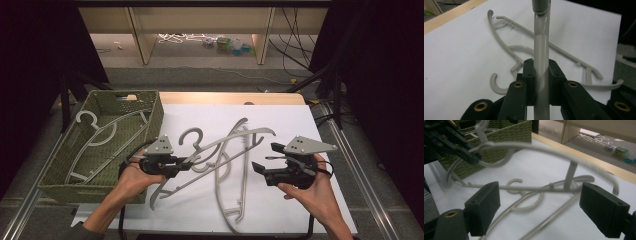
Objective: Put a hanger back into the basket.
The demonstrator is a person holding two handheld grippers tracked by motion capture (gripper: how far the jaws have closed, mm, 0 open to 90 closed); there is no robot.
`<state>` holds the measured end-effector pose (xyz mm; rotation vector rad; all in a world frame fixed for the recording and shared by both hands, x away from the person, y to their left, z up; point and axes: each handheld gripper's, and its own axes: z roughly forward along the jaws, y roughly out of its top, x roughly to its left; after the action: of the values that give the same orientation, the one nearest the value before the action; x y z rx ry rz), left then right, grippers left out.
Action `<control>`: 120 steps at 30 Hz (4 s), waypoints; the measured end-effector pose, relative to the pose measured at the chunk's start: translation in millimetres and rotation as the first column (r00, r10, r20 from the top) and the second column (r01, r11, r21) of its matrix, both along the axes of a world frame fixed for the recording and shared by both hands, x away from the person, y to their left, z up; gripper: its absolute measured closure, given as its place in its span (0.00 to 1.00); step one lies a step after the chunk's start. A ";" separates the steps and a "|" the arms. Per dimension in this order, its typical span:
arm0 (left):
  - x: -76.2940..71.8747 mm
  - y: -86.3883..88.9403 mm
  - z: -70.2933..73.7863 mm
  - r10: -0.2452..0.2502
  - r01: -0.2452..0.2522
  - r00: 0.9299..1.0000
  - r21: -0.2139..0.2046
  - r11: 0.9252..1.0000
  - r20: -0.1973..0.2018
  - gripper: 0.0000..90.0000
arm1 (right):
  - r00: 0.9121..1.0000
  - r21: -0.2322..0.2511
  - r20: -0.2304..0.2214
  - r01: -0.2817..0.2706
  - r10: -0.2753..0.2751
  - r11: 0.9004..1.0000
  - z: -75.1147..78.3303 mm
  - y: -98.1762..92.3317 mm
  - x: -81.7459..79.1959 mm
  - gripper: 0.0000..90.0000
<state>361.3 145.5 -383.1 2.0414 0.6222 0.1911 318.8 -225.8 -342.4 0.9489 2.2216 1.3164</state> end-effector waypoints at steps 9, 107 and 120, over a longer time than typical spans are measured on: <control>-6.9 25.6 21.8 0.042 -0.051 0.997 -0.127 0.991 -0.068 0.88 | 1.000 0.012 -0.011 0.017 -0.016 1.000 -24.0 7.4 -14.1 0.19; 82.2 249.7 -18.3 0.494 -0.427 0.846 0.297 0.854 -0.203 0.88 | 0.997 -0.017 -0.059 -0.043 0.042 0.999 -43.6 18.9 -19.8 0.20; 75.4 260.5 -13.4 0.643 -0.584 0.748 0.297 0.756 -0.165 0.56 | 0.998 -0.019 -0.059 -0.040 0.039 0.999 -45.1 19.0 -19.6 0.20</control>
<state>436.6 406.0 -396.5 2.0174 1.5103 0.4044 299.2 -206.9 -387.4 0.9524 2.3045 1.2960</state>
